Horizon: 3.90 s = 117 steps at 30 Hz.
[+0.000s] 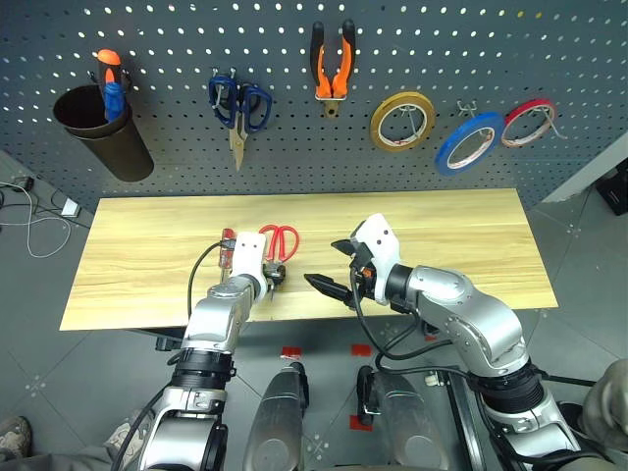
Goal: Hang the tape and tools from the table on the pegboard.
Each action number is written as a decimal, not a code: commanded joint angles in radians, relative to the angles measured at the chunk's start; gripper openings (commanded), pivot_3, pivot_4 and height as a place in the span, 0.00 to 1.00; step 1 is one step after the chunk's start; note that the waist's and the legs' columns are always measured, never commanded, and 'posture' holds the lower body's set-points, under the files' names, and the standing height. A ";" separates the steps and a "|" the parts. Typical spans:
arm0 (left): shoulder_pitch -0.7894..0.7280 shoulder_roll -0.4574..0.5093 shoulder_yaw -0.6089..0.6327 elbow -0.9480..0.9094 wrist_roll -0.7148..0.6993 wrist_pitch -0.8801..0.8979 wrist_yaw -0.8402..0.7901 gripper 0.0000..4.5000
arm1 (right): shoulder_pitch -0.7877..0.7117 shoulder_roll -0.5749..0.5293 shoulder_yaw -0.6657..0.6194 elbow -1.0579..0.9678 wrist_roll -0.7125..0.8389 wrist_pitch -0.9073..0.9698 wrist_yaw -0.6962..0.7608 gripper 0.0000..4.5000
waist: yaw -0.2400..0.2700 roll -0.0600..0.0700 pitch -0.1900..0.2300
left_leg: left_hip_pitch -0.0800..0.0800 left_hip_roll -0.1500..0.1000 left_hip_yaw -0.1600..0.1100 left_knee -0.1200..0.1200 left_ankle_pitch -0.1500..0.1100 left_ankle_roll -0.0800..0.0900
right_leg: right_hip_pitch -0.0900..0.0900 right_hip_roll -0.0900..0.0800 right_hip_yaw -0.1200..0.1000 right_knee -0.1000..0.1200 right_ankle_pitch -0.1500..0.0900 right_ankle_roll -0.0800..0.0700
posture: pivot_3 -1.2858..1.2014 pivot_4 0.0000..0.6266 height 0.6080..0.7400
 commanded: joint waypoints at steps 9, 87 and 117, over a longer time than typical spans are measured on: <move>0.036 -0.030 0.021 0.098 0.001 0.084 -0.034 0.09 | -0.031 -0.039 -0.063 -0.051 0.082 0.052 0.036 1.00 | 0.000 0.006 -0.013 | 0.001 0.000 0.000 0.000 0.000 0.000 | 0.002 0.000 0.000 -0.001 0.000 0.000 | 0.51 0.53 1.00; 0.014 0.216 0.252 0.078 -0.013 -0.087 -0.183 1.00 | -0.063 0.060 0.042 -0.247 0.098 0.205 -0.207 1.00 | -0.026 -0.001 -0.020 | -0.001 0.000 -0.001 0.003 -0.001 0.001 | 0.000 0.000 -0.001 -0.001 0.000 0.001 | 0.50 0.58 1.00; 0.339 0.224 0.424 -0.426 0.014 -0.589 -0.070 0.19 | -0.125 -0.035 0.067 -0.225 0.075 0.092 -0.086 1.00 | -0.025 -0.007 -0.021 | -0.002 0.001 0.001 -0.002 -0.001 -0.003 | 0.000 -0.001 0.000 -0.009 0.003 -0.004 | 0.51 0.41 1.00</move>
